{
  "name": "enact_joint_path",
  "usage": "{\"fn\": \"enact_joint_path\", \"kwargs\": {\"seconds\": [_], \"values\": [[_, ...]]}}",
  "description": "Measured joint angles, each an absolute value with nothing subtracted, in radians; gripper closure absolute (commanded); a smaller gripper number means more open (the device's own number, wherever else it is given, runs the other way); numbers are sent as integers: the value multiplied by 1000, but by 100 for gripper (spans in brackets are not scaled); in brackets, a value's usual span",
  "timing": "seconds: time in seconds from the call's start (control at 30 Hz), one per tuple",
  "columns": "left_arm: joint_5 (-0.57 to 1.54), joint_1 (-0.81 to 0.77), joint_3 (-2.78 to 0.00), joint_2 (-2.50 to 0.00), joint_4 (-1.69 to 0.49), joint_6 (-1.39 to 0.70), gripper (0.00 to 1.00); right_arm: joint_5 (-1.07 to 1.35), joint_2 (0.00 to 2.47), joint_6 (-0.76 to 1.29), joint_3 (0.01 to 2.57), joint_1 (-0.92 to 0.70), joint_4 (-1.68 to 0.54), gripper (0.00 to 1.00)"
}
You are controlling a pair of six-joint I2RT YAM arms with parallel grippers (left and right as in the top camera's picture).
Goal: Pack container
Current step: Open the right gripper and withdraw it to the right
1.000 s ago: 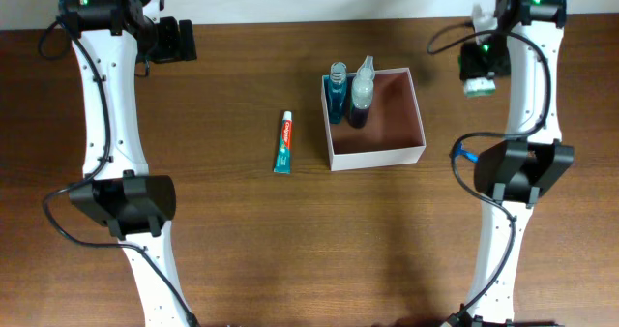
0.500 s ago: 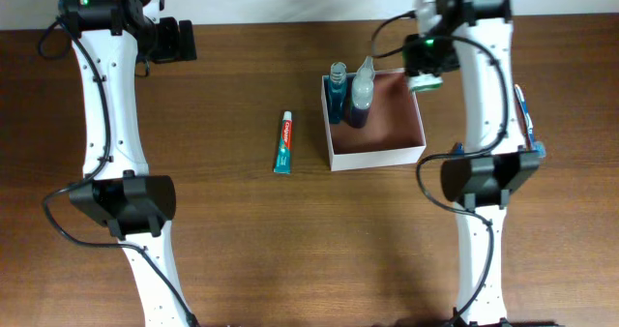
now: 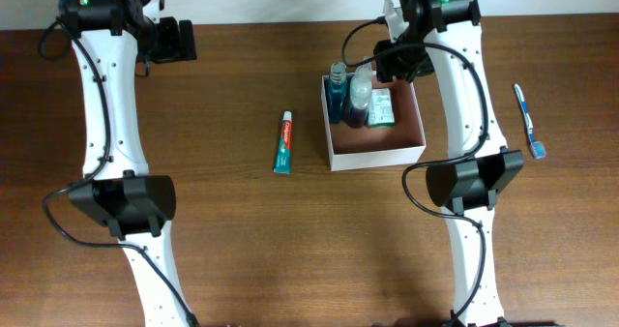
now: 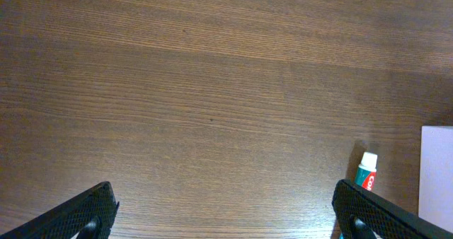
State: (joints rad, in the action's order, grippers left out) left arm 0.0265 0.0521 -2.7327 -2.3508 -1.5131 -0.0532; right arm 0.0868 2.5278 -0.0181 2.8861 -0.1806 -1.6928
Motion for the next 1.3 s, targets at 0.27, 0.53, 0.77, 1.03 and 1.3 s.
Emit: {"fn": "enact_joint_path", "kwargs": {"seconds": [0.27, 0.53, 0.77, 1.03, 1.3], "values": [[27, 52, -2733, -2351, -1513, -53, 1, 73, 2524, -3, 2885, -124, -1693, 25], [27, 52, -2733, -2351, -1513, -53, 1, 42, 2434, 25, 2876, 91, -1693, 1], [27, 52, -2733, -2351, -1513, -53, 1, 229, 2399, 26, 2876, 232, -1692, 1], [27, 52, -2733, -2351, -1513, -53, 1, 308, 2399, 41, 2876, 236, -1692, 1], [27, 52, -2733, -2351, -1513, -53, 1, 228, 2334, 156, 2730, 255, -1693, 1]]}}
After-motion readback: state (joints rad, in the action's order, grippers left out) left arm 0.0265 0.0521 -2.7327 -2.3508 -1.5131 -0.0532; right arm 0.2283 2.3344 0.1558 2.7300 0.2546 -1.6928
